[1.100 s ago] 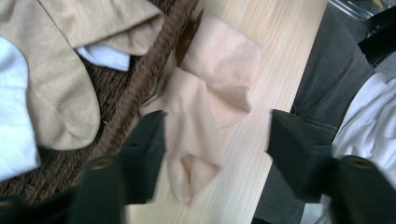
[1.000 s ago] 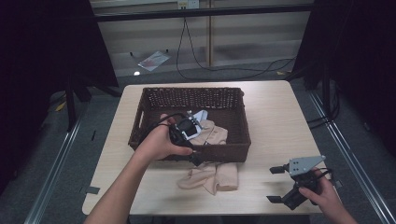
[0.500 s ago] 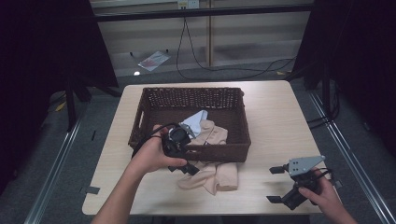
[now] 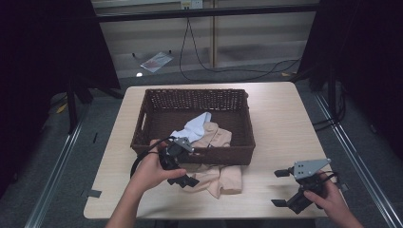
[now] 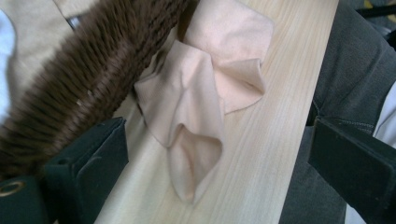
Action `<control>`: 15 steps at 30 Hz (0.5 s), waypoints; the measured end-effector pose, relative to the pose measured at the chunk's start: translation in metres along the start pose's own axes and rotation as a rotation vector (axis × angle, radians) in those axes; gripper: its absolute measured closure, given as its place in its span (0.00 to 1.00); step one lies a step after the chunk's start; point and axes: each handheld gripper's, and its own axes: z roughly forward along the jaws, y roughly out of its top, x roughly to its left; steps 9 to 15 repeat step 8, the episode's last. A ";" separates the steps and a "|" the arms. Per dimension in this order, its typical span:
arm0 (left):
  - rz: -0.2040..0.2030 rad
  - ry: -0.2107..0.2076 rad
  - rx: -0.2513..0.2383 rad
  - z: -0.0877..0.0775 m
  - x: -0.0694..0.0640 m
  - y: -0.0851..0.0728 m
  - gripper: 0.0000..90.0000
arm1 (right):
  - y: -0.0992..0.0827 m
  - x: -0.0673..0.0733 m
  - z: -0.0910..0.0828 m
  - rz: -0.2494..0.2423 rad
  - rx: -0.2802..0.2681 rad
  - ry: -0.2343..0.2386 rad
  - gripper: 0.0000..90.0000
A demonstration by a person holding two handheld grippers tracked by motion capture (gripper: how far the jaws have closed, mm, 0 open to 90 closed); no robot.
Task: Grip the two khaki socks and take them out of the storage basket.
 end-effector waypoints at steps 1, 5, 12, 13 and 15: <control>0.018 0.003 0.032 0.002 0.000 -0.002 0.05 | 0.000 0.000 0.000 -0.001 0.000 -0.002 0.02; 0.026 -0.017 0.001 0.005 0.000 -0.006 0.05 | 0.000 0.000 -0.001 -0.003 0.001 -0.006 0.02; 0.023 -0.011 -0.011 0.011 -0.001 -0.007 0.05 | 0.000 0.000 -0.001 -0.005 0.002 -0.006 0.02; 0.023 -0.011 -0.011 0.011 -0.001 -0.007 0.05 | 0.000 0.000 -0.001 -0.005 0.002 -0.006 0.02; 0.023 -0.011 -0.011 0.011 -0.001 -0.007 0.05 | 0.000 0.000 -0.001 -0.005 0.002 -0.006 0.02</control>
